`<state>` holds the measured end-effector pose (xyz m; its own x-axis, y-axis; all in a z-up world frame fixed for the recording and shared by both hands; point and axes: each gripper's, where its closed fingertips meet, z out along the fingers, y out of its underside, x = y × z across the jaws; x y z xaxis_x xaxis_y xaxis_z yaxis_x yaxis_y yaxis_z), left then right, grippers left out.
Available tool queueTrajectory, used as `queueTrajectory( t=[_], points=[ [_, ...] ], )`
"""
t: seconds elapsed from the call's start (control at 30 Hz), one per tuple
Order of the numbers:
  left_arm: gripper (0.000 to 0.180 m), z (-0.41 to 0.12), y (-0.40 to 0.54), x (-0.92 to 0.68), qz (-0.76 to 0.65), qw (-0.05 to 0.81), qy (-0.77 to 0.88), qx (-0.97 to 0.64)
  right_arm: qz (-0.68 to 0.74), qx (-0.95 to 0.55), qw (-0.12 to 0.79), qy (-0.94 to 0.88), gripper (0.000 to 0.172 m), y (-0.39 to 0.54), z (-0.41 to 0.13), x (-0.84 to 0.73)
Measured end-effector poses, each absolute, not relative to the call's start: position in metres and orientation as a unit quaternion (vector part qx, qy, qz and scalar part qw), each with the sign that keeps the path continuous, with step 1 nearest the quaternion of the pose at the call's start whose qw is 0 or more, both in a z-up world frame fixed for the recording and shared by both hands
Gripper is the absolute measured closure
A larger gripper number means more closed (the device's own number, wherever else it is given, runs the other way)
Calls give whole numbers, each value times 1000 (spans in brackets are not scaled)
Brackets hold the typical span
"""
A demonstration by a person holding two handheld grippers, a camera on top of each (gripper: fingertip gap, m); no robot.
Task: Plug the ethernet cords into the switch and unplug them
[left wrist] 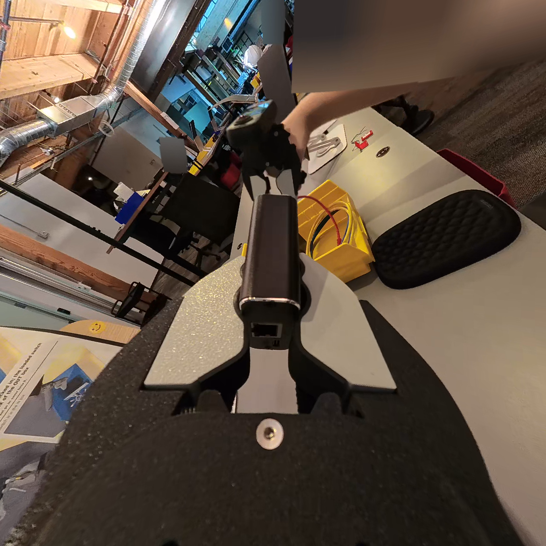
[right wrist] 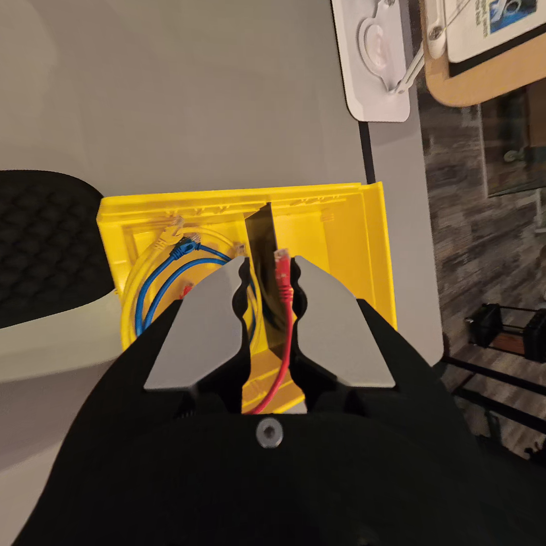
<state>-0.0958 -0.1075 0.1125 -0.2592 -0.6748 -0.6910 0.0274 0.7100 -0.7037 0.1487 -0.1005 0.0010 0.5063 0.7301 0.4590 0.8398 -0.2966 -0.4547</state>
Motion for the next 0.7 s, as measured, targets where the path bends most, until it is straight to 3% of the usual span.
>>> queueTrajectory(
  t=[0.17,0.33,0.47,0.63,0.7],
  points=[
    [154,110,-109,-96,-303,564,736,-221,-34,-828,305,-469,146,-114,3,148],
    [154,109,-110,-96,-299,561,739,-222,-161,-854,353,-346,154,-95,4,219],
    [154,105,-108,-95,-281,559,745,-231,-183,-930,269,-170,149,-109,-42,262],
    [154,102,-109,-93,-279,556,750,-225,-213,-820,314,-429,151,-129,-56,210],
    [154,101,-108,-91,-281,552,751,-228,-250,-791,293,-476,148,-134,-63,210]
  ],
)
